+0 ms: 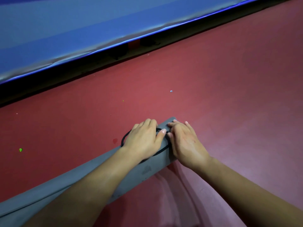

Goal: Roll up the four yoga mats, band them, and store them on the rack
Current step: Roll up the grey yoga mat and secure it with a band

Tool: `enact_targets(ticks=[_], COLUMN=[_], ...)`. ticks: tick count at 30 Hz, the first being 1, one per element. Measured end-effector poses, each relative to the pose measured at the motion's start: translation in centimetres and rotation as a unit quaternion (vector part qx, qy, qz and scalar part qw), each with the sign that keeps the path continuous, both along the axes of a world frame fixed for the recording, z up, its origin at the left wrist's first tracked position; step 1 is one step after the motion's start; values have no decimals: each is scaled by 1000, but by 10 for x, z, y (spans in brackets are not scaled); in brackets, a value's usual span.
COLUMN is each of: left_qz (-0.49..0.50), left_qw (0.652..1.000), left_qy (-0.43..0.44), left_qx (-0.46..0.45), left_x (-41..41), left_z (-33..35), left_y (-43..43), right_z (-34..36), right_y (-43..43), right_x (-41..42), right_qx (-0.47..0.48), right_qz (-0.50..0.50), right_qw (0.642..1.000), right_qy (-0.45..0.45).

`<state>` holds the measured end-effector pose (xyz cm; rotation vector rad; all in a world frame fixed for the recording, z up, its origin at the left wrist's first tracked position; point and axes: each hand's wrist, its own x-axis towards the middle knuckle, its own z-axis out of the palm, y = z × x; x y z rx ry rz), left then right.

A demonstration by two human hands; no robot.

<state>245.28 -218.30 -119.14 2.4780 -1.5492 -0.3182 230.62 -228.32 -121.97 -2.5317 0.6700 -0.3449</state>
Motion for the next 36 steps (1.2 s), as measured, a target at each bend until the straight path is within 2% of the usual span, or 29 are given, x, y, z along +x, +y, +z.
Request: enact_targets(ticks=[3,7,13,15,21,25,28,33,36], left_qz=[-69,-92,-54,-54,-71,-67,-58,24,35], left_qw=[997,994,995,996,993,993,995,988,986], left_qy=[-4,33,12,20,92,93,78,152,155], left_qx=[-17,-39,-79,-63,28,12,5,-31,-58], left_x=[4,7,-11,-13,-9,-8,-13,-12,-8], left_z=[-1,-6,-18,-20,-16,-19,-23,-21,-20], left_y=[-12,-23,-23,-20,-25,-26,-25,-33,-37], right_z=[-5,-7,-12,-10,-12,-8,-8,-9,-10], right_y=[2,-3,-2,1,4,-2,-3,-6,-8], right_x=[-9,-26,-34,-33,-36,-31,-28,-28,-27], right_qx=[-55,-101,56,57,66,118,123,111,138], right_qz=[-61,-138,-192,-211,-200,-215,-227,-235,-246], right_qw=[996,984,980,974,976,966,964,962,955], right_qy=[-41,-41,-23,-52,-61,-77,-71,-85,-95])
